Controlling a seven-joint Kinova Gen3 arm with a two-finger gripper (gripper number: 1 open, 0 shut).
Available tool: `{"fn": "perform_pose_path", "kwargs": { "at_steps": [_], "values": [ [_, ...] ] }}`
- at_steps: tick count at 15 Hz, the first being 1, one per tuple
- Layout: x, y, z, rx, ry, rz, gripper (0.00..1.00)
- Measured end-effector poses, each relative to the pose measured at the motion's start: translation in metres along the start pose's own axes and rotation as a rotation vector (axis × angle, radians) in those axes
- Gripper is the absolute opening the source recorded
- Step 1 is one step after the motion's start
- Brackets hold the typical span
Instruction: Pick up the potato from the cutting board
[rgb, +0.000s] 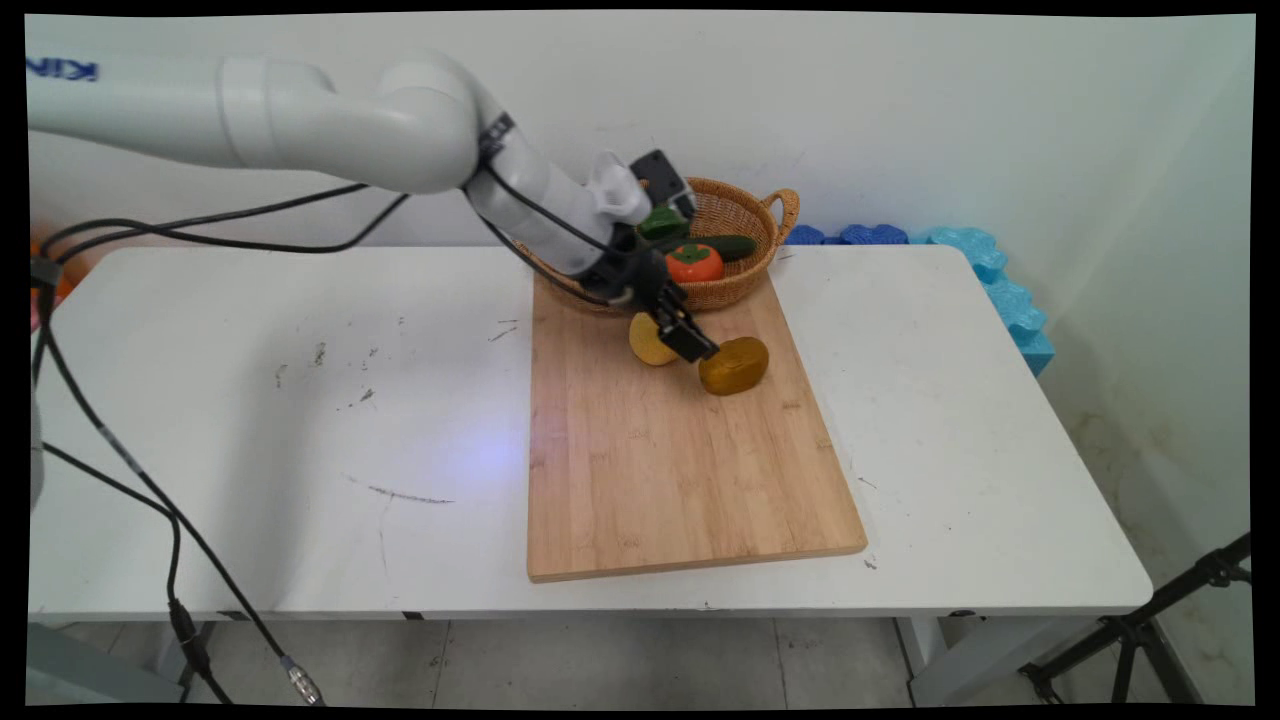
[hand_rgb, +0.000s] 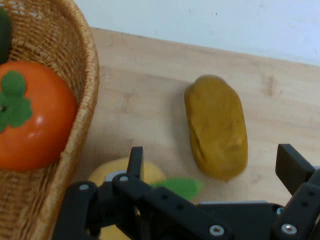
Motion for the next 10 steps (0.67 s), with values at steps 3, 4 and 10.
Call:
{"fn": "perform_pose_path", "kwargs": {
  "at_steps": [3, 4, 10],
  "values": [
    [0.009, 0.006, 0.025, 0.007, -0.005, -0.020, 1.00],
    [0.011, 0.008, 0.032, 0.008, -0.008, -0.026, 1.00],
    [0.014, 0.018, 0.062, 0.007, -0.027, -0.050, 1.00]
  ]
}}
